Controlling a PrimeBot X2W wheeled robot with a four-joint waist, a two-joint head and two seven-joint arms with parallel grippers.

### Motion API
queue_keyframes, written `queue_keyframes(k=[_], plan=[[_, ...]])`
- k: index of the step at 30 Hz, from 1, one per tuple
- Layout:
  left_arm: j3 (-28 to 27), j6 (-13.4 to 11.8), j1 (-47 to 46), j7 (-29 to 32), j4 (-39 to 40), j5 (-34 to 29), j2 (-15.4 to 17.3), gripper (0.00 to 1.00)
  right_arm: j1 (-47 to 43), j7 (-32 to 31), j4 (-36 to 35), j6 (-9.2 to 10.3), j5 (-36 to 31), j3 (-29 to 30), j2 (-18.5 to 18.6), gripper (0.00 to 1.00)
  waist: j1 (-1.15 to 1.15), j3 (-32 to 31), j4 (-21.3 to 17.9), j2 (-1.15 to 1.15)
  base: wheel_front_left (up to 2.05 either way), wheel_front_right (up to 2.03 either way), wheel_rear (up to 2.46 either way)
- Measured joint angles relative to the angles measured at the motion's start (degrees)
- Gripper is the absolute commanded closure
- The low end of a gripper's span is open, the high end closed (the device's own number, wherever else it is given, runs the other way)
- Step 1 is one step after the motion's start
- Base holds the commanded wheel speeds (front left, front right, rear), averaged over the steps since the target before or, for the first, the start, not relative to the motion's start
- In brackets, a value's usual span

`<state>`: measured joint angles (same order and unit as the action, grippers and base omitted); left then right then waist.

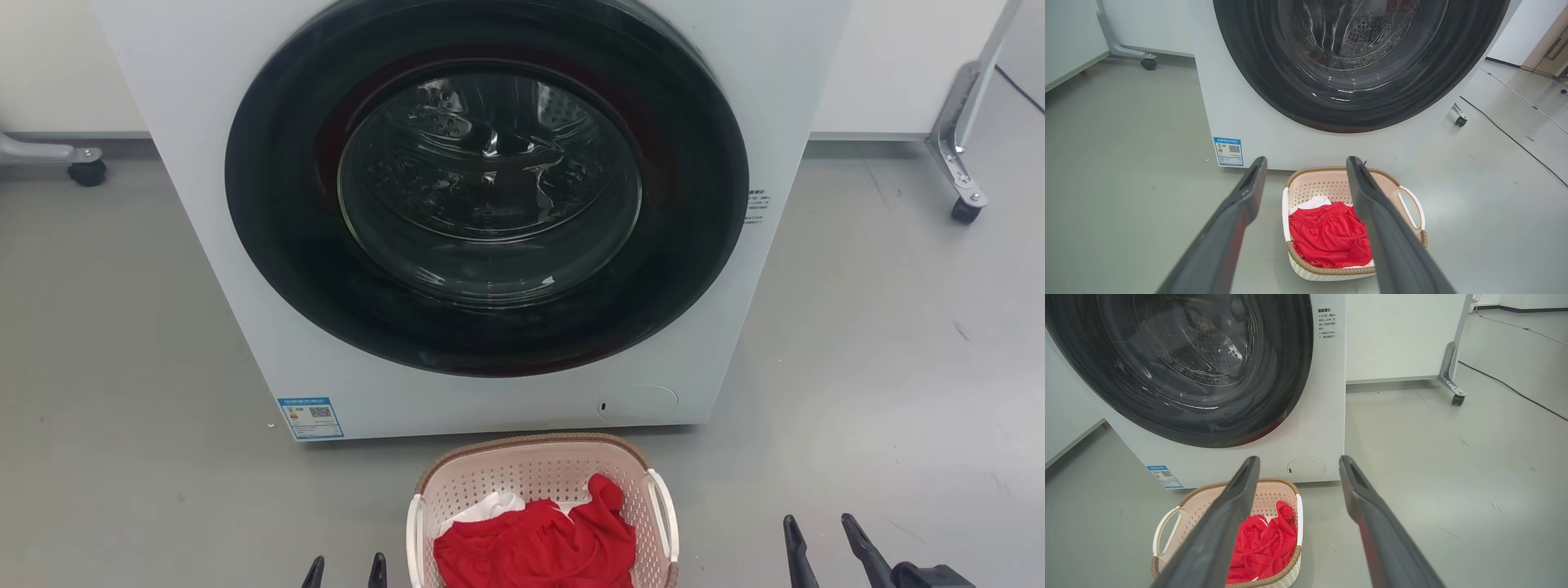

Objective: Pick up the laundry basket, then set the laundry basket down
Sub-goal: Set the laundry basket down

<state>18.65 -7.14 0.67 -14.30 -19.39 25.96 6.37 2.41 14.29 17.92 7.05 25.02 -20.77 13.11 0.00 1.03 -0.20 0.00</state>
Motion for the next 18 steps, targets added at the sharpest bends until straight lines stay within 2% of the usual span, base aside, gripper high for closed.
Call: queue_keyframes(k=[18], plan=[[-3.3, 0.0, 1.2, 0.0, 5.9, -6.4, -1.1, 0.00, -1.9, 0.0, -2.7, 0.09, -2.5, 3.1, 0.0, 0.00, 0.00, 1.1, 0.0, 0.00, 0.00, 0.00, 0.00]])
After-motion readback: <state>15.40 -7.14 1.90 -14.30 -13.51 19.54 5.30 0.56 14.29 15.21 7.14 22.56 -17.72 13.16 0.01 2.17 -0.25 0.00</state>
